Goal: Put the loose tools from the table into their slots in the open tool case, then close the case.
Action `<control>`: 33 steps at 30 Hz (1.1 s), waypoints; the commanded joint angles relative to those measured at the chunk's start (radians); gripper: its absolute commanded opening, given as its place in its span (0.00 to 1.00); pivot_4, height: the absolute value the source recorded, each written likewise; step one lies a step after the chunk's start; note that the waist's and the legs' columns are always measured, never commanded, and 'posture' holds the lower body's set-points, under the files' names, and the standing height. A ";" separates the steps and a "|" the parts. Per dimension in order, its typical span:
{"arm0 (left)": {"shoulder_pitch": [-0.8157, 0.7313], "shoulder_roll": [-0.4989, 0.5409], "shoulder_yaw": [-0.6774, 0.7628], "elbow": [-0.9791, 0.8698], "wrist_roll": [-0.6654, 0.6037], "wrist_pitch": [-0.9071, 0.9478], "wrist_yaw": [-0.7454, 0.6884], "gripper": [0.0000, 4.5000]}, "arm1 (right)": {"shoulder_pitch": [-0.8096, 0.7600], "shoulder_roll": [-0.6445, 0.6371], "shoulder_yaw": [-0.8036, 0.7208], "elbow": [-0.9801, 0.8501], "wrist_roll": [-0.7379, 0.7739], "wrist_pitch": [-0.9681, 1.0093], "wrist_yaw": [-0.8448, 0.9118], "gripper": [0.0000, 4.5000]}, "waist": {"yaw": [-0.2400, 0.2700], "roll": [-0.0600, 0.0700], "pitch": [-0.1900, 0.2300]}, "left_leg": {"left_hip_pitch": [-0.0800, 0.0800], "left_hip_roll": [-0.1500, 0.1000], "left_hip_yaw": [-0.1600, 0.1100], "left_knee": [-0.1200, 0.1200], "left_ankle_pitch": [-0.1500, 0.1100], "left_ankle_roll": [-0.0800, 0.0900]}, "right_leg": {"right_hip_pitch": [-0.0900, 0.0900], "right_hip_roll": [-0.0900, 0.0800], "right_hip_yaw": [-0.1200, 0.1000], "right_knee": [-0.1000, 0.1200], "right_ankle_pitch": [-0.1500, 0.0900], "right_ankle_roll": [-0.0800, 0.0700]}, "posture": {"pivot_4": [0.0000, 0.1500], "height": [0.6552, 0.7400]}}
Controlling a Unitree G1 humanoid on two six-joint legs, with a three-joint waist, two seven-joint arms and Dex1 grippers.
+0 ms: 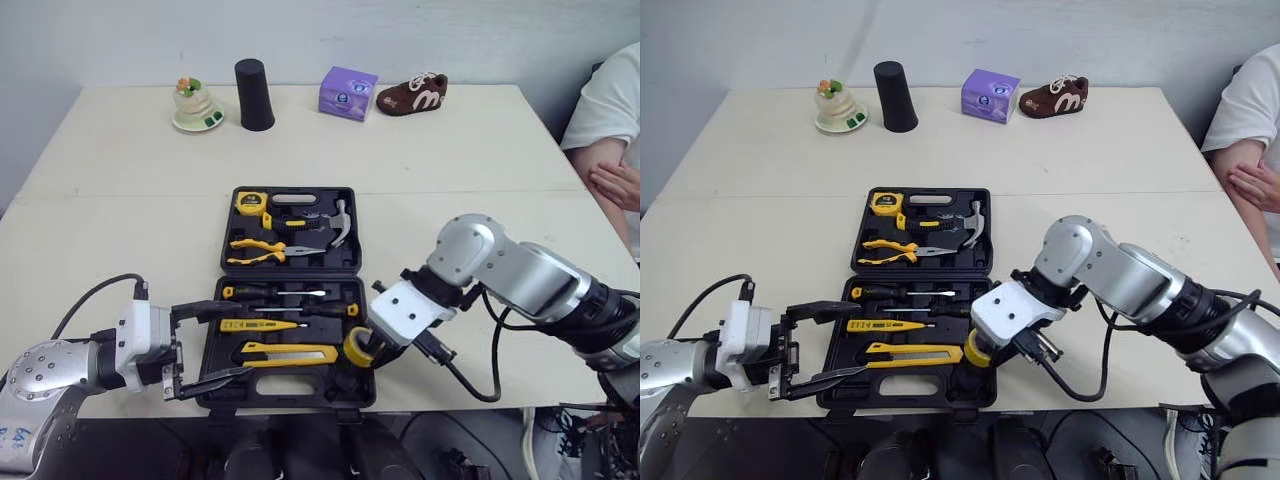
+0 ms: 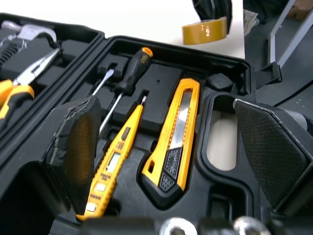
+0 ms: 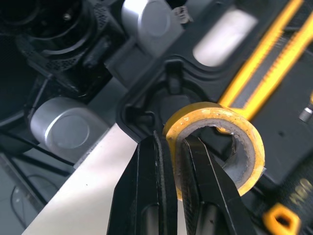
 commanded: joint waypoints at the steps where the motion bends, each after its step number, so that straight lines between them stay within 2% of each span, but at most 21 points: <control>1: 0.010 0.009 0.009 0.004 -0.003 -0.011 -0.014 1.00 | -0.033 0.064 0.042 0.002 -0.009 0.017 0.055 0.02 | -0.005 0.000 0.000 | 0.000 0.000 0.000 0.000 0.000 0.000 | 0.000 0.000 0.000 0.000 0.000 0.000 | 1.00 1.00; 9: 0.062 -0.002 0.019 -0.026 -0.003 -0.006 0.006 1.00 | -0.104 0.038 0.175 -0.010 0.044 -0.014 0.055 0.02 | -0.004 0.000 0.000 | 0.000 0.000 0.000 0.001 0.000 0.001 | 0.000 -0.001 0.000 0.000 0.000 0.000 | 1.00 1.00; 15: 0.103 -0.006 0.040 -0.061 -0.004 -0.001 0.041 1.00 | -0.121 0.058 0.214 0.017 0.047 -0.017 0.055 0.02 | -0.006 0.000 0.000 | 0.000 0.000 0.000 0.001 0.000 0.001 | 0.000 -0.001 0.000 0.001 0.000 0.000 | 1.00 1.00; 26: 0.160 -0.007 0.051 -0.101 -0.001 -0.002 0.084 1.00 | -0.107 0.130 0.225 0.094 -0.038 -0.072 0.055 0.02 | -0.005 -0.002 -0.001 | 0.000 0.000 -0.001 0.001 0.000 0.001 | 0.001 -0.001 -0.001 0.000 0.000 0.000 | 1.00 1.00; 33: 0.153 -0.008 0.042 -0.093 0.008 -0.005 0.090 1.00 | -0.131 0.111 0.246 0.122 -0.084 -0.090 0.055 0.02 | -0.005 -0.002 -0.001 | 0.000 0.000 -0.001 0.001 0.000 0.001 | 0.001 -0.001 -0.002 0.000 0.000 -0.001 | 1.00 1.00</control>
